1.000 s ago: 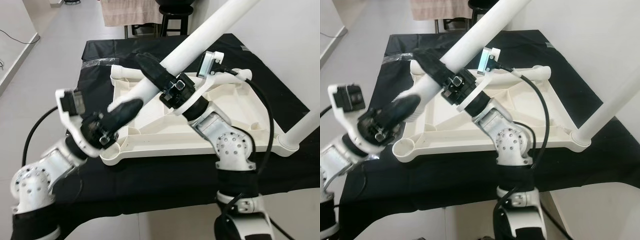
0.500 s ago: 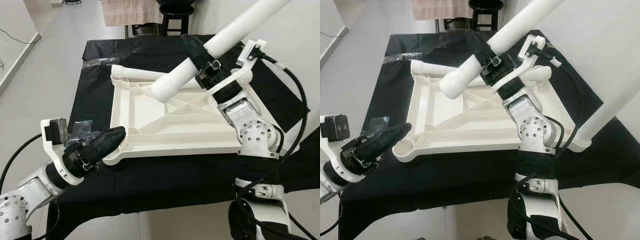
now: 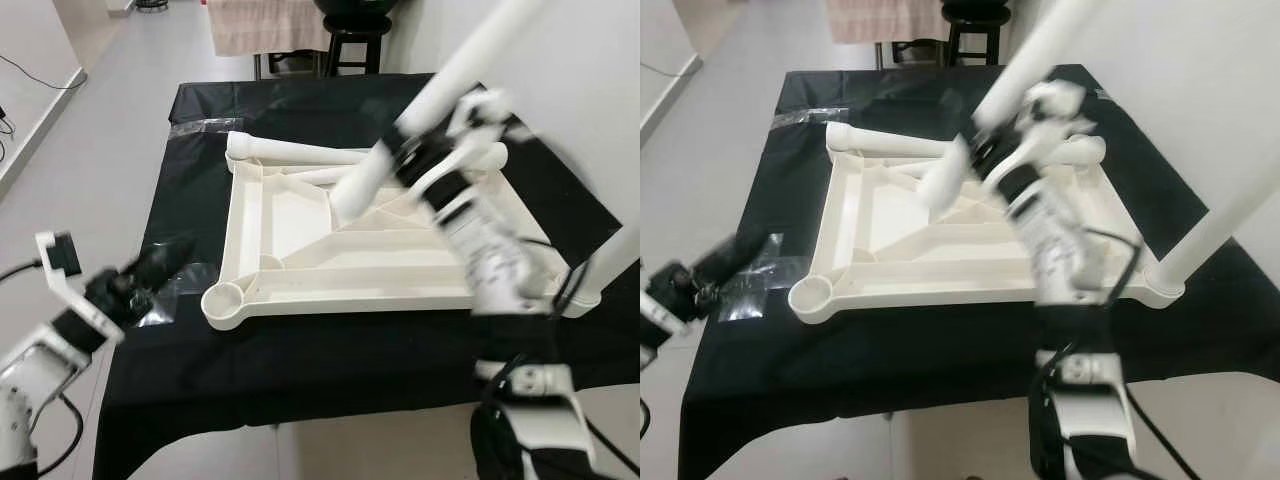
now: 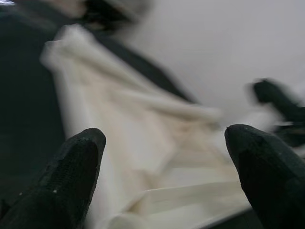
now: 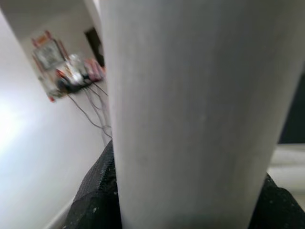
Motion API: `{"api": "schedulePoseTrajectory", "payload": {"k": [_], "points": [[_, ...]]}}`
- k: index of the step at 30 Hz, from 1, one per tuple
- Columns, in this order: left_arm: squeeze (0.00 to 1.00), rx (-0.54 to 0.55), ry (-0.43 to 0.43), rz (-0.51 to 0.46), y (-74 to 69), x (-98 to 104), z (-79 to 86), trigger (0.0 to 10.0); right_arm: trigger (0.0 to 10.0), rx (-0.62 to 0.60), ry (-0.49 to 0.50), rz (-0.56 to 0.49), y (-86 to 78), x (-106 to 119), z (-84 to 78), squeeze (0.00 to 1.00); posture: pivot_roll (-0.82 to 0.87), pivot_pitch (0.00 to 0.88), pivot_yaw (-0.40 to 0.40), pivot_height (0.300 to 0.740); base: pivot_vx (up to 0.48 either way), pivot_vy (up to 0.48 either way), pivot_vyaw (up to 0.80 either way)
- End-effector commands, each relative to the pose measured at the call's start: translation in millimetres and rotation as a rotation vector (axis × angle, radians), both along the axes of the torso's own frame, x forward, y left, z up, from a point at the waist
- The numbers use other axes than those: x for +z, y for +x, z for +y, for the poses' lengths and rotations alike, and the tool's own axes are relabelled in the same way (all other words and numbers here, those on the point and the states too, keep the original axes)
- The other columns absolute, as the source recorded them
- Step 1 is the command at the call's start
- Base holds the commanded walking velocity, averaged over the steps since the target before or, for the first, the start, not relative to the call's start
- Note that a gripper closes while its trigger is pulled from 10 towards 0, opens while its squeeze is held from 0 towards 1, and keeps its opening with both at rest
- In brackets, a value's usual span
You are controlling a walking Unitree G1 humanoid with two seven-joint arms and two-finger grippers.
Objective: Building children table
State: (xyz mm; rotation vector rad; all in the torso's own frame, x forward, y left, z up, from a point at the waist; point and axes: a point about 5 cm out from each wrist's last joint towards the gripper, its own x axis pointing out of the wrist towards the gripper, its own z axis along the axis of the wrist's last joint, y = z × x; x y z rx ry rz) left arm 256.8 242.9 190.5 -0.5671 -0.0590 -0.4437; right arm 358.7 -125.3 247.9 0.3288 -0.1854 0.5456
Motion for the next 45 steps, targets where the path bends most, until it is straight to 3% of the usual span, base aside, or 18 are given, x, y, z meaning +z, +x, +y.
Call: {"api": "schedulePoseTrajectory", "payload": {"k": [1,3,5,6,8,11,18,24,27,31,34,41,45], "points": [[0.00,0.078,0.098,0.059,5.9,-10,-6.2,10.0,10.0,-0.020,-0.044,-0.046,-2.5,0,4.9,0.00,-0.02,0.069,-0.046,0.740,0.000,0.000,0.00],[0.00,0.078,0.098,0.059,5.9,-10,-6.2,10.0,10.0,-0.020,-0.044,-0.046,-2.5,0,4.9,0.00,-0.02,0.069,-0.046,0.740,0.000,0.000,0.00],[0.00,0.147,0.212,0.095,12.2,-18,-15.2,10.0,10.0,-0.004,-0.080,-0.073,-7.7,-6,11.7,0.00,-0.02,0.068,-0.039,0.740,0.000,0.000,0.00],[0.00,0.196,0.292,0.114,15.1,-25,-17.8,10.0,10.0,0.027,-0.046,-0.073,-11.3,-7,13.7,0.00,-0.02,0.066,-0.033,0.740,0.000,0.000,0.00],[0.00,0.242,0.371,0.111,17.5,-29,-22.3,10.0,10.0,0.085,-0.005,-0.084,-18.0,-7,15.3,0.00,-0.01,0.064,-0.030,0.740,0.000,0.000,0.00],[0.00,0.243,0.371,0.044,17.5,-20,-28.0,10.0,10.0,0.224,0.001,-0.122,-30.8,-7,21.6,0.00,-0.01,0.063,-0.030,0.740,0.000,0.000,0.27],[0.00,0.185,0.381,-0.006,13.4,-13,-40.3,10.0,10.0,0.313,-0.055,-0.154,-39.6,-10,28.4,0.00,0.00,0.065,-0.031,0.740,0.000,0.000,0.80],[0.00,0.084,0.372,-0.014,5.2,-20,-64.5,10.0,10.0,0.348,-0.082,-0.171,-41.5,-12,32.5,0.00,0.00,0.068,-0.034,0.740,0.000,0.000,0.80],[0.00,-0.033,0.358,-0.013,-5.1,-30,-91.5,10.0,10.0,0.375,-0.103,-0.178,-43.8,-13,37.6,0.00,0.00,0.070,-0.034,0.740,0.000,0.000,0.80],[0.00,-0.071,0.373,-0.013,-8.0,-33,-100.1,10.0,10.0,0.359,-0.115,-0.171,-42.0,-15,38.8,0.00,0.00,0.075,-0.037,0.740,0.000,0.000,0.80],[0.00,-0.136,0.421,-0.024,-10.4,-35,-107.0,10.0,10.0,0.245,-0.153,-0.135,-28.6,-19,37.0,0.00,0.00,0.101,-0.040,0.740,0.000,0.000,0.27],[0.00,-0.165,0.491,-0.006,-14.3,-42,-106.9,10.0,10.0,0.179,-0.151,-0.156,-17.2,-9,31.8,0.00,-0.02,0.159,-0.023,0.740,0.000,0.000,0.00],[0.00,-0.168,0.489,0.012,-16.0,-48,-107.1,10.0,10.0,0.160,-0.134,-0.164,-15.2,-5,31.9,0.00,-0.03,0.188,-0.018,0.740,0.000,0.000,0.00]]}}
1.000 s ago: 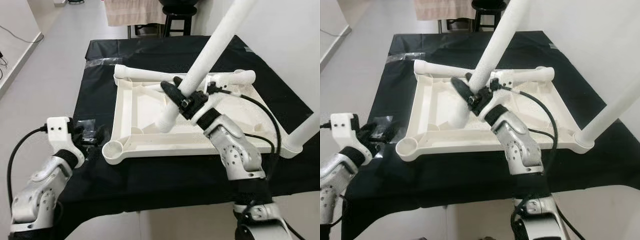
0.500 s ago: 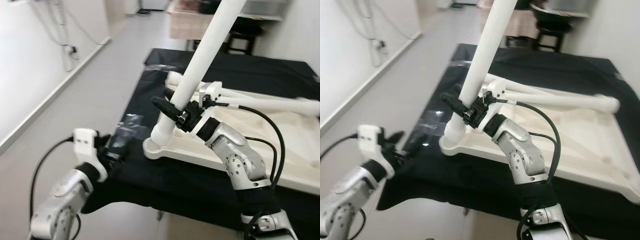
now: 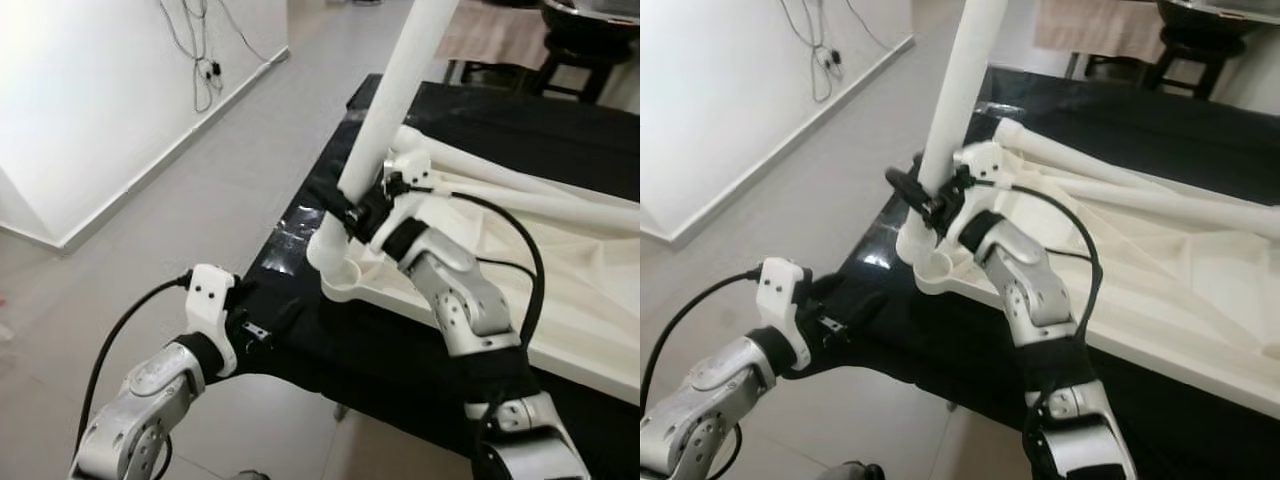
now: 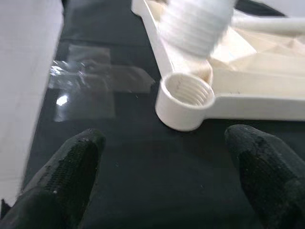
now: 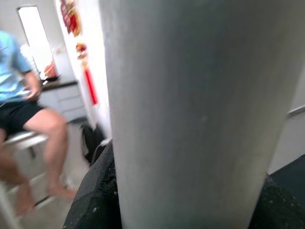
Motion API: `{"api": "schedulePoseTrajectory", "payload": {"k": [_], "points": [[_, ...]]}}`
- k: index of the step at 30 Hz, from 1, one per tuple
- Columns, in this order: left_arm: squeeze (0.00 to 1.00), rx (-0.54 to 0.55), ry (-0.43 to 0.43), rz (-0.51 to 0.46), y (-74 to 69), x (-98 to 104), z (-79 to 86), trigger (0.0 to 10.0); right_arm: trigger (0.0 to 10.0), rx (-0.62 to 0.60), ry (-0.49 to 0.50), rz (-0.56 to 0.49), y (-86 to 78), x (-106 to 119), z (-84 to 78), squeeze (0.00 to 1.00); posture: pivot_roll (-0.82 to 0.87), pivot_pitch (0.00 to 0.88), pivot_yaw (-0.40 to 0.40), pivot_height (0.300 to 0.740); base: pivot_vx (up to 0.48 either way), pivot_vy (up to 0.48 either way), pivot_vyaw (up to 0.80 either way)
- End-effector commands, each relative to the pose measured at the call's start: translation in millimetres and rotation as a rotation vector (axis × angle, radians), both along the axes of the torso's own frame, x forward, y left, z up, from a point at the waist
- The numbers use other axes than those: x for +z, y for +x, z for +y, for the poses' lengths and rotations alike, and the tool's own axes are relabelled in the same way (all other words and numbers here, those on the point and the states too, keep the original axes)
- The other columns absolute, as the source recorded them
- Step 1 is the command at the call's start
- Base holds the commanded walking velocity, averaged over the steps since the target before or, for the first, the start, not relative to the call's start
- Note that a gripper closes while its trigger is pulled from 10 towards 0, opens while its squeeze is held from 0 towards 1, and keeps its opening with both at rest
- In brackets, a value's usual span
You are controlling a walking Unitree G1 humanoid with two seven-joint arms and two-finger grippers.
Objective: Building children table
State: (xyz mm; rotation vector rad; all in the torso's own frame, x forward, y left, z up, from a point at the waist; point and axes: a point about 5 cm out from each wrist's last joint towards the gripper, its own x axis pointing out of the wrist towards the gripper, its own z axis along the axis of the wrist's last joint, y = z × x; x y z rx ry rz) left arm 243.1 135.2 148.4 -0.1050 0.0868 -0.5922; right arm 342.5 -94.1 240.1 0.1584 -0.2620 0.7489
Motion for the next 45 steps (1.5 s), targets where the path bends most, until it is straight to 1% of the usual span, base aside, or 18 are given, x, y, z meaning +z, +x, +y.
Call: {"api": "schedulePoseTrajectory", "payload": {"k": [1,2,3,5,6,8,10,13,18,22,25,28,33,34,35,36,44,45], "points": [[0.00,-0.004,0.018,0.016,-2.2,-6,0.6,10.0,10.0,-0.008,0.017,-0.013,1.0,3,0.7,0.00,-0.03,0.188,-0.018,0.740,0.000,0.000,0.00],[0.00,-0.008,0.014,0.033,-6.2,-13,-0.7,0.0,10.0,-0.014,0.018,-0.011,0.6,2,4.5,0.00,-0.04,0.184,-0.023,0.740,0.000,0.000,0.00],[0.00,-0.008,0.014,0.033,-6.2,-13,-0.7,0.0,10.0,-0.014,0.018,-0.011,0.6,2,4.5,0.00,-0.04,0.184,-0.023,0.740,0.000,0.000,0.00],[0.00,-0.011,0.008,0.059,-14.5,-22,-3.2,0.0,10.0,-0.027,0.013,-0.010,-2.1,-2,9.5,0.00,-0.04,0.172,-0.019,0.740,0.000,0.000,0.00],[0.00,-0.013,0.009,0.080,-17.7,-28,-5.9,0.0,10.0,-0.030,0.034,-0.014,-4.6,1,9.5,0.00,-0.05,0.172,0.002,0.740,0.000,0.000,0.00],[0.00,-0.015,0.009,0.093,-19.1,-31,-7.7,0.0,10.0,-0.032,0.051,-0.019,-5.8,4,9.0,0.00,-0.05,0.172,0.002,0.740,0.000,0.000,0.00],[0.00,-0.032,0.011,0.094,-17.0,-31,-11.3,0.0,10.0,-0.038,0.064,-0.030,-4.3,10,7.5,0.00,-0.06,0.156,-0.004,0.740,0.000,0.000,0.00],[0.00,-0.054,0.021,0.072,-5.4,-31,-16.2,0.0,10.0,-0.075,0.058,-0.080,3.6,23,1.6,0.00,-0.07,0.132,0.013,0.740,0.000,0.000,0.00],[0.00,-0.046,0.024,0.068,-0.9,-31,-17.4,0.0,10.0,-0.097,0.058,-0.094,7.5,28,-2.7,0.00,-0.05,0.130,0.013,0.740,0.000,0.000,0.00],[0.00,-0.011,-0.010,0.042,6.4,-22,-12.2,0.0,10.0,-0.155,0.046,-0.087,12.4,22,-13.4,0.00,-0.04,0.115,0.023,0.740,0.000,0.000,0.00],[0.00,0.001,-0.014,0.039,8.4,-21,-9.0,0.0,10.0,-0.159,0.040,-0.082,13.0,20,-13.6,0.00,-0.03,0.111,0.022,0.740,0.000,0.000,0.00],[0.00,0.062,-0.026,0.000,17.0,-11,3.7,0.0,10.0,-0.166,0.041,-0.077,16.9,25,-11.3,0.00,-0.02,0.123,0.021,0.740,0.000,0.000,0.00],[0.00,0.072,-0.030,-0.008,20.0,-9,4.9,0.0,10.0,-0.164,0.039,-0.077,18.1,25,-9.8,0.00,-0.02,0.119,0.012,0.740,0.000,0.000,0.00],[0.00,0.076,-0.027,-0.012,22.5,-9,4.1,3.6,10.0,-0.163,0.034,-0.077,19.5,24,-7.7,0.00,-0.01,0.114,0.008,0.740,0.000,0.000,0.00],[0.00,0.082,-0.011,-0.013,24.1,-10,2.2,3.6,10.0,-0.160,0.031,-0.075,20.4,23,-5.1,0.00,-0.02,0.106,0.000,0.740,0.000,0.000,0.00],[0.00,0.094,-0.002,-0.017,26.3,-11,-0.6,10.0,10.0,-0.156,0.023,-0.079,21.1,23,-2.6,0.00,-0.03,0.107,-0.001,0.740,0.000,0.000,0.00],[0.00,0.129,0.007,-0.018,35.7,-11,-1.1,10.0,10.0,-0.178,0.000,-0.060,24.3,20,-3.7,0.00,-0.03,0.101,0.000,0.740,0.000,0.000,0.00],[0.00,0.120,0.040,-0.021,35.7,-13,-2.3,10.0,10.0,-0.198,-0.003,-0.040,26.0,17,-8.0,0.00,-0.03,0.099,0.004,0.740,0.000,0.000,-0.80]]}}
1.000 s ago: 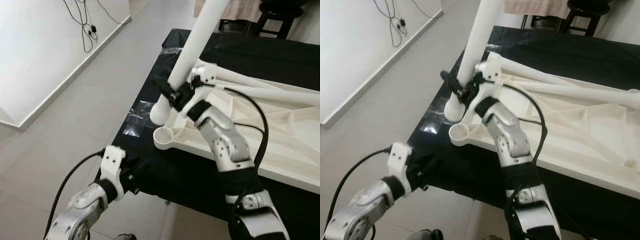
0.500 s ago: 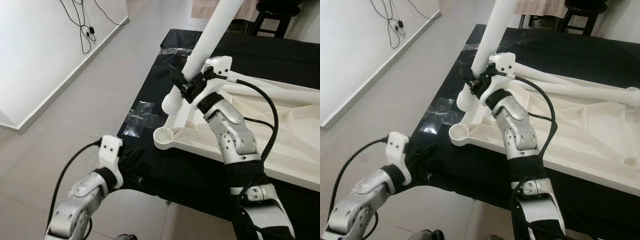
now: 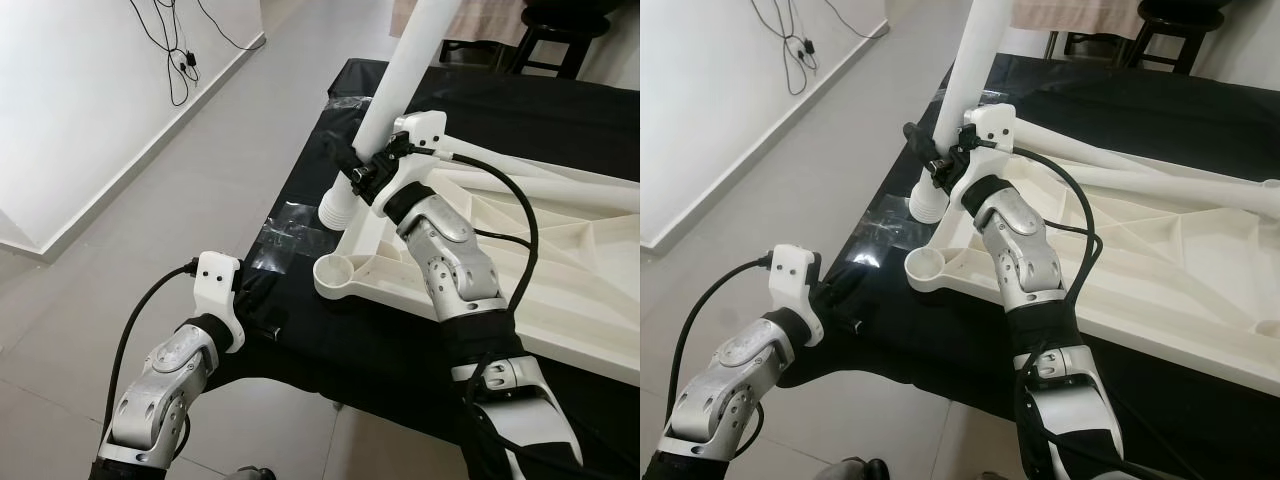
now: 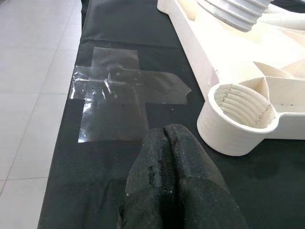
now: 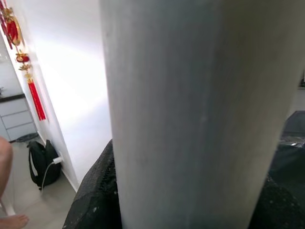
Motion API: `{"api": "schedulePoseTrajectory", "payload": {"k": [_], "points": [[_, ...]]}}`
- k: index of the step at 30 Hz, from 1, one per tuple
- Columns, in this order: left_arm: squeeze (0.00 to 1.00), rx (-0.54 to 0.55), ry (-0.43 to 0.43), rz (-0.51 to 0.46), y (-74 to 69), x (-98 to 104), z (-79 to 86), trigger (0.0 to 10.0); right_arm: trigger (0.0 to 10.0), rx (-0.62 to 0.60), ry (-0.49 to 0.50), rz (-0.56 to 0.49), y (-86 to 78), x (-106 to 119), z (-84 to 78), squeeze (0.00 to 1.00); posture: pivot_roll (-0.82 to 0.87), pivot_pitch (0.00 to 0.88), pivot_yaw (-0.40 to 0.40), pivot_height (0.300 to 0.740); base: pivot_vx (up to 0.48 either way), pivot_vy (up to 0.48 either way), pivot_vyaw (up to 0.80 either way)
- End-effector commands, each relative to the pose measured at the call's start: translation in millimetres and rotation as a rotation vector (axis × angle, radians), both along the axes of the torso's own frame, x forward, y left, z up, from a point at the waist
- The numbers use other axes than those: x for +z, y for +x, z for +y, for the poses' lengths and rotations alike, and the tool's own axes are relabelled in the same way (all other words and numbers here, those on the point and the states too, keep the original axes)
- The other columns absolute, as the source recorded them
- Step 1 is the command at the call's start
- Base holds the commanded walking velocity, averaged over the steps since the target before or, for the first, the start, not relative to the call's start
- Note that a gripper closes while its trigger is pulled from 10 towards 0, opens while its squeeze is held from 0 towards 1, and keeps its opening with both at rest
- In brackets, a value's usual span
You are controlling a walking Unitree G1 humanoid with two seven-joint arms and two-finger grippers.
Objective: Building children table
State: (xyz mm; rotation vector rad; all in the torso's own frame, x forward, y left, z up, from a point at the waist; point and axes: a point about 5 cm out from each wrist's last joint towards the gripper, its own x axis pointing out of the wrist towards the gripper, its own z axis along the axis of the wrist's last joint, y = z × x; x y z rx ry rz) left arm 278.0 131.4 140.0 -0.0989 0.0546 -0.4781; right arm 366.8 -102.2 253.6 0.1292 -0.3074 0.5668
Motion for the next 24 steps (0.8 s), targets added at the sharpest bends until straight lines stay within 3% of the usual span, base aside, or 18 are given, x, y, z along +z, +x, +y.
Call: {"api": "schedulePoseTrajectory", "payload": {"k": [1,2,3,12,14,21,24], "points": [[0.00,0.006,0.037,0.008,0.8,-5,1.5,10.0,10.0,-0.013,-0.013,-0.005,1.7,4,0.1,0.00,-0.03,0.099,0.004,0.740,0.000,0.000,-0.80],[0.00,0.006,0.037,0.008,0.8,-5,1.5,10.0,10.0,-0.013,-0.013,-0.005,1.7,4,0.1,0.00,-0.03,0.099,0.004,0.740,0.000,0.000,-0.80],[0.00,0.002,0.075,0.006,-0.5,-9,0.4,10.0,10.0,-0.049,-0.005,0.017,1.8,0,-10.7,0.00,-0.03,0.097,0.000,0.740,0.000,0.000,-0.80],[0.00,0.009,0.091,-0.004,3.0,-10,0.6,10.0,10.0,-0.058,0.016,-0.008,-6.3,2,-19.2,0.00,-0.05,0.089,0.004,0.740,0.000,0.000,-0.80],[0.00,0.008,0.103,-0.001,4.2,-11,0.6,10.0,10.0,-0.052,0.029,-0.022,-8.2,3,-19.3,0.00,-0.05,0.088,0.005,0.740,0.000,0.000,0.00],[0.00,0.013,0.122,0.001,7.1,-14,1.3,10.0,10.0,-0.047,0.034,-0.044,-7.7,6,-15.8,0.00,-0.03,0.075,0.000,0.740,0.000,0.480,0.00],[0.00,0.013,0.123,-0.015,7.9,-13,1.0,10.0,10.0,-0.047,0.037,-0.026,-5.8,6,-15.1,0.00,-0.04,0.078,0.000,0.740,0.000,0.000,-0.53]]}}
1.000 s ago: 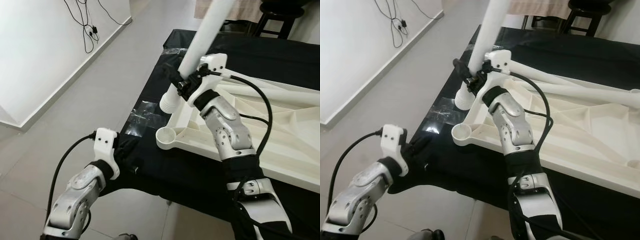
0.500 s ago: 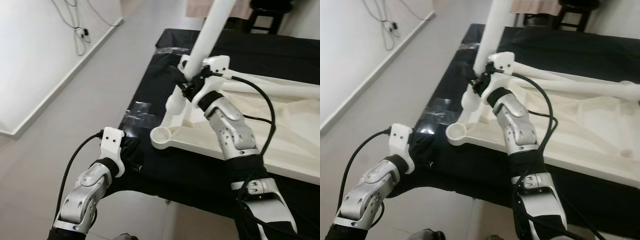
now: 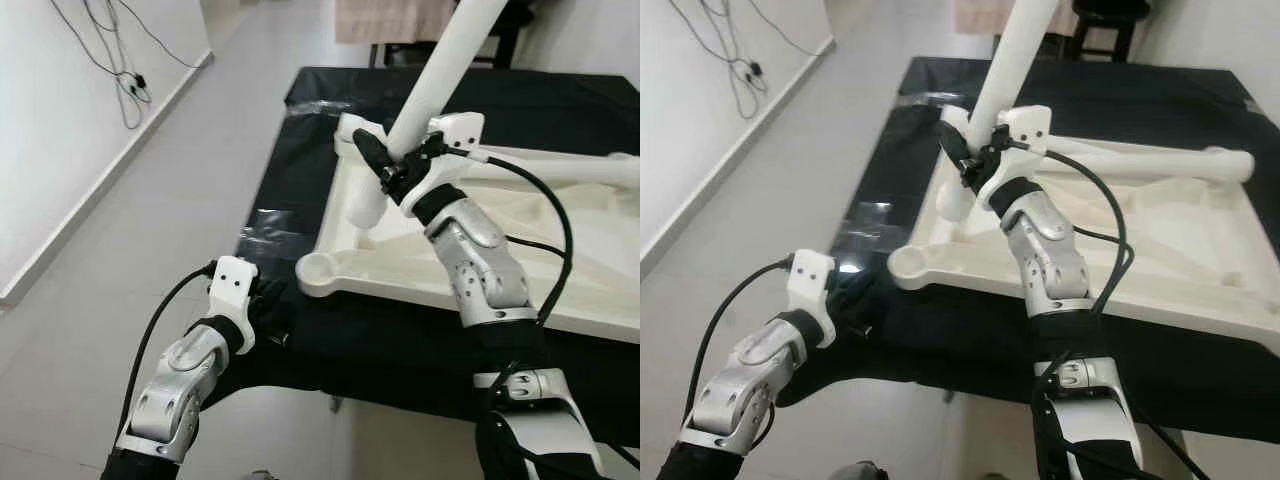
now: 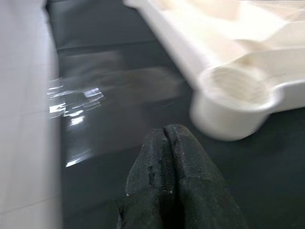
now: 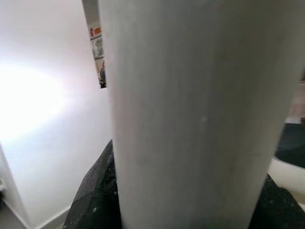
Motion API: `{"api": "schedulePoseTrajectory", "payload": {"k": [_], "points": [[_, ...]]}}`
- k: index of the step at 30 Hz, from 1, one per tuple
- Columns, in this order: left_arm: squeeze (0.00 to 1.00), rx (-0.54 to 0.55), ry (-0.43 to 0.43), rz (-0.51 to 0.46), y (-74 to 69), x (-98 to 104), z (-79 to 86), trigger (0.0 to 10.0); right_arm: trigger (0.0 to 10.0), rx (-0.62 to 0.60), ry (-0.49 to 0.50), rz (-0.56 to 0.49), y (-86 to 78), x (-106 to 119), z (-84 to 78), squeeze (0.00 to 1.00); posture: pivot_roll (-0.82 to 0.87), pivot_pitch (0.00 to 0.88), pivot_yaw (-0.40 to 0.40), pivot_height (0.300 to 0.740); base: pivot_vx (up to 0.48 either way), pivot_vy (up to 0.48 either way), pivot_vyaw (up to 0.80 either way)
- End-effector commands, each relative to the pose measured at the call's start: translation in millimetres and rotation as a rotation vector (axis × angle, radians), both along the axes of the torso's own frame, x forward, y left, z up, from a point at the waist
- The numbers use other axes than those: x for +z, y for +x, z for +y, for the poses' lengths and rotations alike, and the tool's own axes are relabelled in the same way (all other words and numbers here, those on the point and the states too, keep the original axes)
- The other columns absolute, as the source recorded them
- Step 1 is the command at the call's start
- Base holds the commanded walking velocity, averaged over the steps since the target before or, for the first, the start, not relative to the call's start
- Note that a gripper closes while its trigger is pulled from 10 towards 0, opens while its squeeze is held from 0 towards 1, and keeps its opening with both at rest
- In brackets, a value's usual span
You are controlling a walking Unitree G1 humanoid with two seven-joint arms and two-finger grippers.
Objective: Building children table
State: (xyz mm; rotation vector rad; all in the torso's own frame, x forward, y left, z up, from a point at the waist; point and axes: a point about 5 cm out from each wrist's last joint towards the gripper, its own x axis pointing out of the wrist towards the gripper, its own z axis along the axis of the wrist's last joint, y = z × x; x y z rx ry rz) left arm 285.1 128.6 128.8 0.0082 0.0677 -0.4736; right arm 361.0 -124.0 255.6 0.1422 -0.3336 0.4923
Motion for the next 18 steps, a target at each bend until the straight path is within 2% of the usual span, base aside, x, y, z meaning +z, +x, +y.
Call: {"api": "schedulePoseTrajectory", "payload": {"k": [1,17,18], "points": [[0.00,0.010,0.016,-0.004,1.0,-1.7,3.6,10.0,10.0,0.022,0.008,-0.007,0.2,4.4,6.3,0.00,-0.04,0.078,0.000,0.740,0.000,0.000,-0.80],[0.00,0.008,-0.003,-0.007,3.2,-3.0,1.6,10.0,10.0,0.021,0.001,-0.028,-0.2,9.2,4.9,0.00,-0.05,0.070,-0.004,0.740,0.000,0.000,-0.80],[0.00,0.007,-0.001,-0.010,3.2,-3.1,1.6,10.0,10.0,0.021,0.001,-0.037,-0.8,10.0,5.8,0.00,-0.05,0.070,-0.004,0.740,0.000,0.000,0.00]]}}
